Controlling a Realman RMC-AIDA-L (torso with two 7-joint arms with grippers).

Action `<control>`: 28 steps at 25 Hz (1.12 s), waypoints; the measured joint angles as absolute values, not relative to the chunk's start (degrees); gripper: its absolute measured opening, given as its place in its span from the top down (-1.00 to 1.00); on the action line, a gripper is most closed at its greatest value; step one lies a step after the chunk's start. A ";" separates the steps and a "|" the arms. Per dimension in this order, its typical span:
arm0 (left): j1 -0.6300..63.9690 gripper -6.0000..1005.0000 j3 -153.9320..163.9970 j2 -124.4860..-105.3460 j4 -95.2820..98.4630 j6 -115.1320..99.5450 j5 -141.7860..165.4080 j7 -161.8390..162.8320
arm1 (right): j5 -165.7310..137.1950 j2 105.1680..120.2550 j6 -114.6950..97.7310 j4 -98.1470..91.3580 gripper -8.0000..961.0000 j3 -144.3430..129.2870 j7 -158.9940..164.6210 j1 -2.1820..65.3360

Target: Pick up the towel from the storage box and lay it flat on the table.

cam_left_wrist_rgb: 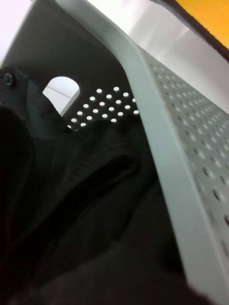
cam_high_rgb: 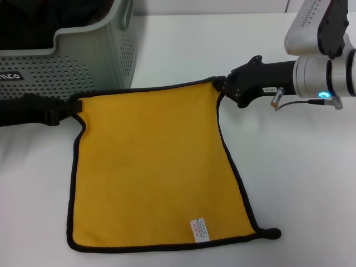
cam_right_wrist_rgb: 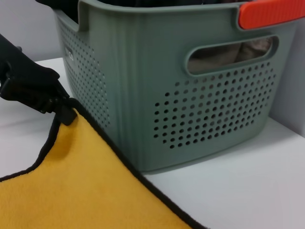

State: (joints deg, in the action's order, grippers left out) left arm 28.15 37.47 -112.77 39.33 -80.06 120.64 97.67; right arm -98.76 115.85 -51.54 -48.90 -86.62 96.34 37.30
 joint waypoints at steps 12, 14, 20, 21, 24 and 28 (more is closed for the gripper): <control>27.78 0.69 37.97 -112.65 39.00 -80.11 120.26 97.41 | -104.08 115.96 -51.40 -55.12 0.58 -87.21 103.34 33.07; 27.73 0.53 36.85 -112.54 39.02 -80.27 120.19 97.34 | -104.09 115.85 -51.26 -56.81 0.42 -86.93 103.35 32.08; 26.83 0.05 35.75 -111.84 39.74 -83.74 119.95 95.81 | -103.85 115.69 -53.88 -61.41 -0.15 -85.65 103.25 28.59; 26.42 -0.03 35.72 -111.53 39.78 -87.13 119.38 93.62 | -103.59 115.66 -55.26 -62.74 -0.24 -85.61 102.81 27.44; 24.54 -0.20 35.69 -111.34 39.81 -98.21 115.82 84.12 | -100.85 115.69 -62.17 -68.45 -0.47 -85.57 98.27 22.31; 21.33 -0.34 35.91 -112.45 38.27 -111.21 107.50 69.86 | -90.26 115.68 -76.64 -74.90 -0.66 -84.94 84.91 13.80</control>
State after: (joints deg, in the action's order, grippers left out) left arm 21.33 35.91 -112.45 38.27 -111.21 107.50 69.86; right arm -90.26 115.68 -76.64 -74.90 -84.94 84.91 13.80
